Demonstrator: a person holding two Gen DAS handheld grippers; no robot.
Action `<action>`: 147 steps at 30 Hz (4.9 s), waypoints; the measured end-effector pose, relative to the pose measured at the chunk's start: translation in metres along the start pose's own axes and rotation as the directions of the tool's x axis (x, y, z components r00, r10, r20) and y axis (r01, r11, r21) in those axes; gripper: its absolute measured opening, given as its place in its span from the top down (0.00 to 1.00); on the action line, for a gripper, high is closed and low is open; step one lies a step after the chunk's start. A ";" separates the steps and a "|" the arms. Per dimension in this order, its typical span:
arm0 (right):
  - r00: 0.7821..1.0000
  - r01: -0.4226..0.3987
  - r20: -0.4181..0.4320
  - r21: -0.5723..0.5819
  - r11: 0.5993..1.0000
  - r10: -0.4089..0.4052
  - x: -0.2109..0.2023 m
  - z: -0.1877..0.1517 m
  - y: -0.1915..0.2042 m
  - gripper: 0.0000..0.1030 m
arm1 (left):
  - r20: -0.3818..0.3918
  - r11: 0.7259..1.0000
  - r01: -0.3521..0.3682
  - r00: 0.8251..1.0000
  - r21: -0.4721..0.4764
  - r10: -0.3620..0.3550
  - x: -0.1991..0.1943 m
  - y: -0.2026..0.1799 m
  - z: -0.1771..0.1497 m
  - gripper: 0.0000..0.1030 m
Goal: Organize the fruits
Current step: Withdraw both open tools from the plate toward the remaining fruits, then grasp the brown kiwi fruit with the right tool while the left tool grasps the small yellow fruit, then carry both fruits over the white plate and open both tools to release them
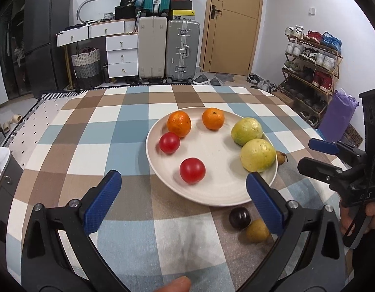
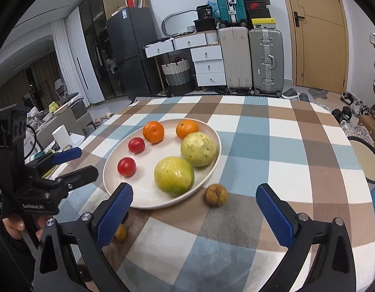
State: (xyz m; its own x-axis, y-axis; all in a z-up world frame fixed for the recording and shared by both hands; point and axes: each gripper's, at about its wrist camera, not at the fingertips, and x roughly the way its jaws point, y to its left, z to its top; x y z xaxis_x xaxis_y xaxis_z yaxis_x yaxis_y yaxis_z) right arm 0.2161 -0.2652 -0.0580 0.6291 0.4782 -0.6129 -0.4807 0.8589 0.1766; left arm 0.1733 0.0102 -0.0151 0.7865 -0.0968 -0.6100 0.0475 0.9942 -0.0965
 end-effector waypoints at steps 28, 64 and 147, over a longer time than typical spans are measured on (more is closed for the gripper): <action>0.977 0.053 -0.207 -0.035 0.998 -0.059 0.038 -0.007 -0.020 0.24 | -0.076 1.000 0.017 0.997 -0.021 -0.019 0.014 0.002 -0.012 0.01; 0.983 0.060 -0.164 -0.128 0.990 -0.080 0.038 -0.001 -0.009 0.76 | -0.082 0.999 0.018 0.996 -0.027 -0.020 0.018 0.003 -0.013 0.01; 0.997 -0.071 -0.043 -0.100 0.992 0.067 -0.004 -0.005 0.011 0.75 | -0.124 0.985 0.172 0.977 -0.033 -0.174 -0.017 -0.050 -0.013 0.74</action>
State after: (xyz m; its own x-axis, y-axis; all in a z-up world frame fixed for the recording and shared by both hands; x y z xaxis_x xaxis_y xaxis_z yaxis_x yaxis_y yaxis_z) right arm 0.2052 -0.2588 -0.0574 0.5690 0.5260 -0.6321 -0.5825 0.8004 0.1417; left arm 0.1496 -0.0387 -0.0096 0.6833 -0.2738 -0.6768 0.1611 0.9607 -0.2259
